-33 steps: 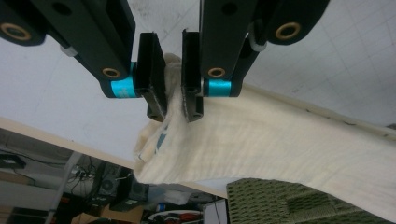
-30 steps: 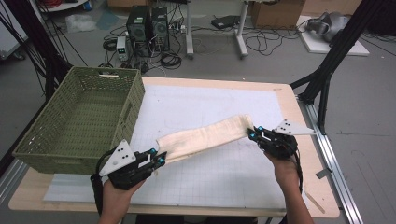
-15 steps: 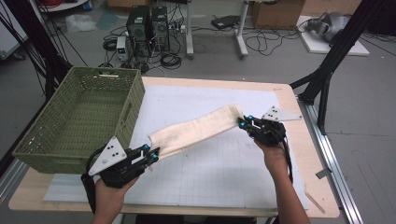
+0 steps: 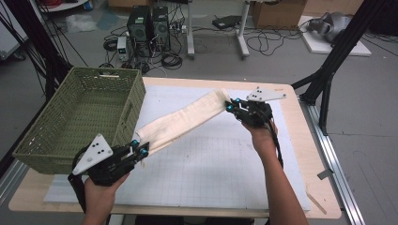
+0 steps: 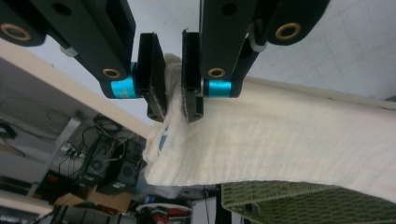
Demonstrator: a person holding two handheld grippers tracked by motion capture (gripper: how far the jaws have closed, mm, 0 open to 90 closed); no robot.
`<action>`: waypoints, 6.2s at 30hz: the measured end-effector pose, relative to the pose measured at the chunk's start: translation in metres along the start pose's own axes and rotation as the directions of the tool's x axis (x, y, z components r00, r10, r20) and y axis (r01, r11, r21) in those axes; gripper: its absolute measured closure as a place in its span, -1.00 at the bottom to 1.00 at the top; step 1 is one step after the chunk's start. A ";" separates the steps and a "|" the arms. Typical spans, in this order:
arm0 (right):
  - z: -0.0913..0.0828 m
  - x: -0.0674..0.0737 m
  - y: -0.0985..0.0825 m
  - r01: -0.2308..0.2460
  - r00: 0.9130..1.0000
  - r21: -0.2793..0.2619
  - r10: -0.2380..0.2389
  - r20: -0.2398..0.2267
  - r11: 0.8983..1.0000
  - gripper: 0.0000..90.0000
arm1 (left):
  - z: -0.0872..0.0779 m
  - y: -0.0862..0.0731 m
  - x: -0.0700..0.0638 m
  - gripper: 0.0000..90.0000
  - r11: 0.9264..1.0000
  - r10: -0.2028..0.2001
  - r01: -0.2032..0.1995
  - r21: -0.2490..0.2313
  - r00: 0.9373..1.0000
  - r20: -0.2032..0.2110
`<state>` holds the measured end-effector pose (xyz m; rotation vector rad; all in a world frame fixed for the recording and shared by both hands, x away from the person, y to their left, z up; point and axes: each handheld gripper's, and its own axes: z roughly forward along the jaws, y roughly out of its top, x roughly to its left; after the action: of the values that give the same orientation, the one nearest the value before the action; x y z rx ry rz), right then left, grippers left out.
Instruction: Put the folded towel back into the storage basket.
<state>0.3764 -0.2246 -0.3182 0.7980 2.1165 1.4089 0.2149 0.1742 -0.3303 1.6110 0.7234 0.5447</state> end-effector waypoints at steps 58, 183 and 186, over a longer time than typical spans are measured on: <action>0.213 0.082 0.149 0.152 0.959 -0.035 -0.156 -0.236 0.988 0.80 | -0.115 0.005 0.080 0.85 0.994 -0.074 0.035 -0.105 0.916 -0.395; -0.139 0.054 -0.130 -0.137 0.952 0.000 0.131 0.276 0.991 -0.61 | 0.069 -0.057 -0.025 -0.59 0.997 -0.039 0.024 0.067 0.972 0.232; -0.139 0.055 -0.138 -0.159 0.947 0.003 0.152 0.284 0.987 -0.61 | 0.070 -0.062 -0.025 -0.58 0.997 -0.044 0.029 0.069 0.973 0.228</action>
<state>0.2156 -0.3195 -0.4003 1.1271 1.8890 1.2592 0.2375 0.1122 -0.4016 1.6853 0.6017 0.3036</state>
